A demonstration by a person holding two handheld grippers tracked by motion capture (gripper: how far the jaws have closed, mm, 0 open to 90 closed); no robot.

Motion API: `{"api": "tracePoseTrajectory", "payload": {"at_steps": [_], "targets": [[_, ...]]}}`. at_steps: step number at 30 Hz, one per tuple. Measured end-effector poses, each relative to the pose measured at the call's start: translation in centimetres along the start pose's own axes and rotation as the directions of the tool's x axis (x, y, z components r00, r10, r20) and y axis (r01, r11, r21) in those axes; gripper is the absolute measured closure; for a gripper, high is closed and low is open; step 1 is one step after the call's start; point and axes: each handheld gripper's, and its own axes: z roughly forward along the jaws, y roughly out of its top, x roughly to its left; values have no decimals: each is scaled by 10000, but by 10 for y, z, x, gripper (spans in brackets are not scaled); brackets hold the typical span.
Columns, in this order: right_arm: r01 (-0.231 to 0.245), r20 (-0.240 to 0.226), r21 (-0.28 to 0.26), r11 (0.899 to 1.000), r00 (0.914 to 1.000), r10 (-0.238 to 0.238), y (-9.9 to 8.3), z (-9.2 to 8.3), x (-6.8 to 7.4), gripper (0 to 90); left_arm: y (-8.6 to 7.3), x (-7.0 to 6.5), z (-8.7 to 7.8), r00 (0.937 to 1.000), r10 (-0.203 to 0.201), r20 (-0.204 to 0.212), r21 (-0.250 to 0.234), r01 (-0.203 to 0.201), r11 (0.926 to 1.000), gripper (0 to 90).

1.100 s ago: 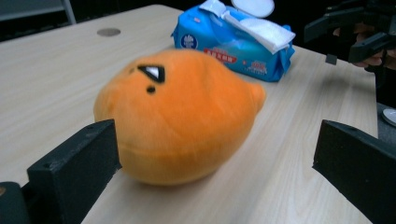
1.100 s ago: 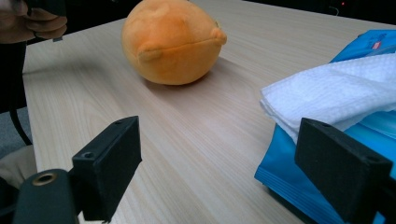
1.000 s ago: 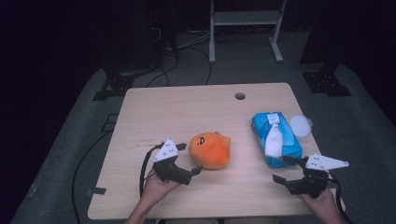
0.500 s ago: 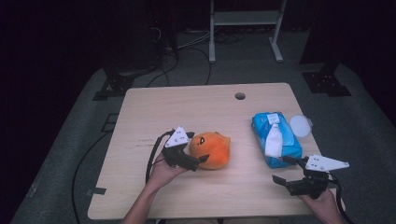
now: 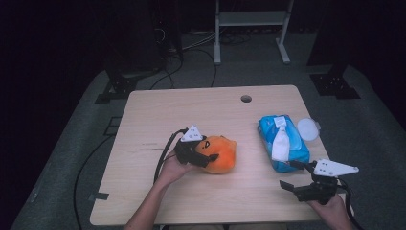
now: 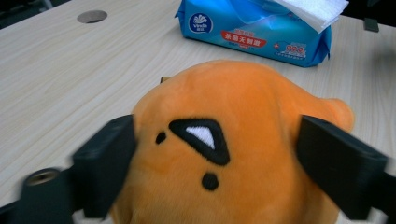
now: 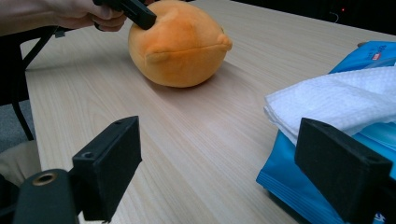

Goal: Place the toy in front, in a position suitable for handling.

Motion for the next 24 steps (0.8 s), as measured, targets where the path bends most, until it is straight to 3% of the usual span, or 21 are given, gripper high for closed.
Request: {"api": "tracePoseTrajectory", "payload": {"at_steps": [3, 9, 19, 24], "targets": [[-8, 29, -14, 10000, 10000, 8, 0, -1, 0, 137, -2, -2, -2, 9998, 149, -122, 86, -147, 9999, 321], [43, 68, -88, 10000, 10000, -42, 2, -2, 1, 141, -1, -11, -7, 9991, 309, -275, -107, -312, 9995, 458], [41, 525, -250, 9997, 9986, -28, 5, -8, -4, 143, 3, -37, -16, 9992, 389, -44, -225, -390, 9990, 469], [67, 813, -240, 9997, 9967, -47, 17, -6, -10, 149, -7, -48, -19, 9999, -103, 17, -530, 103, 9985, 465]]}}
